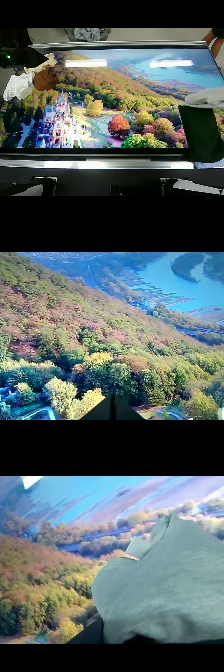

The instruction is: Fold the shirts.

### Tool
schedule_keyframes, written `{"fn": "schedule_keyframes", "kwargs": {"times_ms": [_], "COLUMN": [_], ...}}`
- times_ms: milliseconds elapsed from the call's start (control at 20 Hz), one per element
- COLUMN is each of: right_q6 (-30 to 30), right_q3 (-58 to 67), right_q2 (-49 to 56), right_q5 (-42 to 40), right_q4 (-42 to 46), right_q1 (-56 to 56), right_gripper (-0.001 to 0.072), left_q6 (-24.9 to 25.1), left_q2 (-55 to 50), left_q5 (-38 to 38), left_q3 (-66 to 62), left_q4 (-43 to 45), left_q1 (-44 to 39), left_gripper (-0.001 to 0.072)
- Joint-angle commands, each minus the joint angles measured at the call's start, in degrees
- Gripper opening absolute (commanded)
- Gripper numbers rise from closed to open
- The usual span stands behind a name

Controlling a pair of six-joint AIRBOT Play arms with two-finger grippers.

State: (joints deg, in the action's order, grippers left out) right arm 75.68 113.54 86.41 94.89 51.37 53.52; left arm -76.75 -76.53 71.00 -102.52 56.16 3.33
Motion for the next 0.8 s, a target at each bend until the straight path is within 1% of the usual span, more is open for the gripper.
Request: {"fn": "schedule_keyframes", "kwargs": {"times_ms": [0,100,200,250,350,400,500,600,750], "right_q6": [-0.24,-0.22,-1.11,-2.23,-5.73,-6.01,-4.26,-4.76,-5.38], "right_q3": [-0.24,-2.43,-7.76,-12.46,-25.79,-32.85,-45.77,-54.27,-58.23], "right_q2": [-0.94,-2.86,-6.14,-8.35,-13.51,-16.06,-20.52,-22.86,-23.02], "right_q5": [10.75,11.19,11.21,11.21,11.10,9.09,0.68,-6.38,-10.08], "right_q4": [11.98,16.81,24.63,27.85,35.71,38.60,38.42,39.39,39.67], "right_q1": [1.03,1.03,0.68,0.68,0.70,0.76,1.99,1.99,1.99], "right_gripper": [0.0059,0.0059,0.0059,0.0060,0.0060,0.0059,0.0060,0.0060,0.0060], "left_q6": [0.37,0.50,0.50,0.50,0.50,0.50,0.48,0.48,0.48], "left_q2": [-0.04,-0.04,-0.04,-0.04,-0.04,-0.04,-0.04,-0.04,-0.04], "left_q5": [-0.02,-0.02,0.00,0.00,0.00,0.00,0.02,0.17,0.15], "left_q3": [0.02,0.02,0.02,0.02,0.02,0.02,0.02,0.02,0.02], "left_q4": [0.00,0.00,0.00,0.00,0.00,-0.02,-0.04,-0.20,-0.20], "left_q1": [0.04,0.04,0.04,0.04,0.04,0.04,0.04,0.04,0.04], "left_gripper": [0.0035,0.0035,0.0035,0.0035,0.0035,0.0035,0.0035,0.0035,0.0035]}}
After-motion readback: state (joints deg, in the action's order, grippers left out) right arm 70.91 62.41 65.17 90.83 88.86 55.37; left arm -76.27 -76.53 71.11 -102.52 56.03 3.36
